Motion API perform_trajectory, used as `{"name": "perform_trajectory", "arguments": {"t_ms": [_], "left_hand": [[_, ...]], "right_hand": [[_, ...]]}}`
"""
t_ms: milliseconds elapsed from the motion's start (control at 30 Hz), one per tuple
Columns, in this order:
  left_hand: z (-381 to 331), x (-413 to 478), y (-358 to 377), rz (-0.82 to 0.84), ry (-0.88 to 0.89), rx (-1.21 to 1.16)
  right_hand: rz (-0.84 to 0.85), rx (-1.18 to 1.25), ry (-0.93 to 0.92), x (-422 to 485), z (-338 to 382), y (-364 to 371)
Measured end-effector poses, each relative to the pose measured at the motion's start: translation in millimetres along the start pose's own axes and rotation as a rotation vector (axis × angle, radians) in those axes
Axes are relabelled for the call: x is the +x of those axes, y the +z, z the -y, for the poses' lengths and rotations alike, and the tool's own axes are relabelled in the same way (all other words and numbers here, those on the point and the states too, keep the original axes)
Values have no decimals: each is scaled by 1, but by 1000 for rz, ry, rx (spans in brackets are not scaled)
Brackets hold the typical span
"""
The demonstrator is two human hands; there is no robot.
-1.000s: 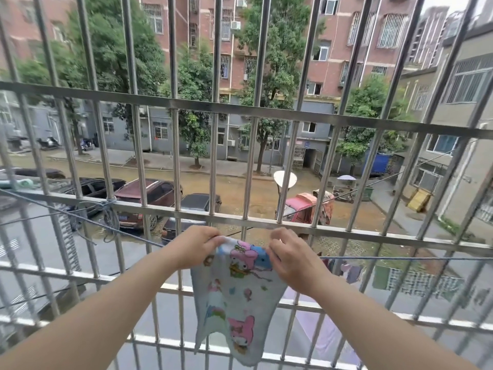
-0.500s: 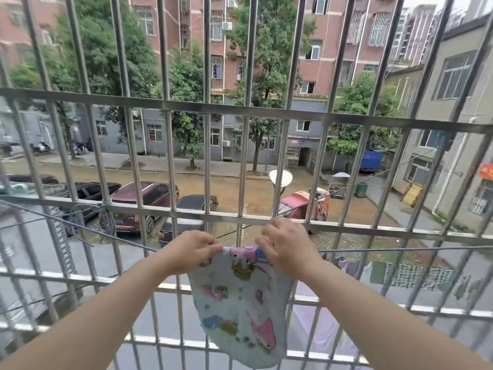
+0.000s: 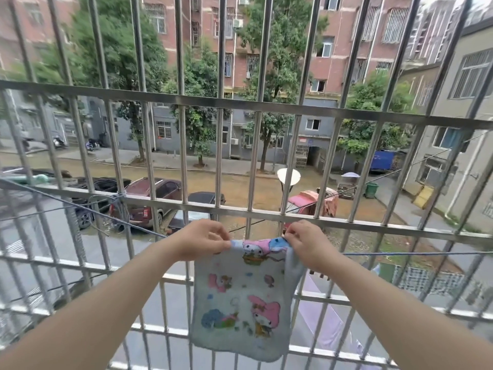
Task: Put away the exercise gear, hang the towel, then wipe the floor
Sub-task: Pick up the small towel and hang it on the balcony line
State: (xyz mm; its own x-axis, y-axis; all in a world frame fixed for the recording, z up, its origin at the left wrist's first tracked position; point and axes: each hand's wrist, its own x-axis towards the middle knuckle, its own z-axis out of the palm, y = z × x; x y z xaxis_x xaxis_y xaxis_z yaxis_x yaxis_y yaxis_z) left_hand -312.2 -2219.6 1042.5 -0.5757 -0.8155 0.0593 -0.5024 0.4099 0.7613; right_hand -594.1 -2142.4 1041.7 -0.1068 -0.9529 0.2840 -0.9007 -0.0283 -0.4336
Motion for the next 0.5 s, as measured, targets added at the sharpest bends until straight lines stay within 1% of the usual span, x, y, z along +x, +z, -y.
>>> {"name": "perform_trajectory", "arguments": {"t_ms": [67,167,233,300,400,500], "left_hand": [[3,2,-3,12,-2,-7],[5,9,-1,-104,-27,96],[5,15,0,-198,-25,202],[5,20,2,-236,-26,262],[5,22,3,-224,-32,253],[3,18,3,-169,9,191]], "right_hand": [[-1,58,1,-1,3,-3],[68,170,-21,-8,10,-14],[136,149,-35,-12,7,-18],[165,119,-26,-13,3,-17],[149,113,-3,-9,-1,-9],[97,190,50,-6,-4,-6]]}}
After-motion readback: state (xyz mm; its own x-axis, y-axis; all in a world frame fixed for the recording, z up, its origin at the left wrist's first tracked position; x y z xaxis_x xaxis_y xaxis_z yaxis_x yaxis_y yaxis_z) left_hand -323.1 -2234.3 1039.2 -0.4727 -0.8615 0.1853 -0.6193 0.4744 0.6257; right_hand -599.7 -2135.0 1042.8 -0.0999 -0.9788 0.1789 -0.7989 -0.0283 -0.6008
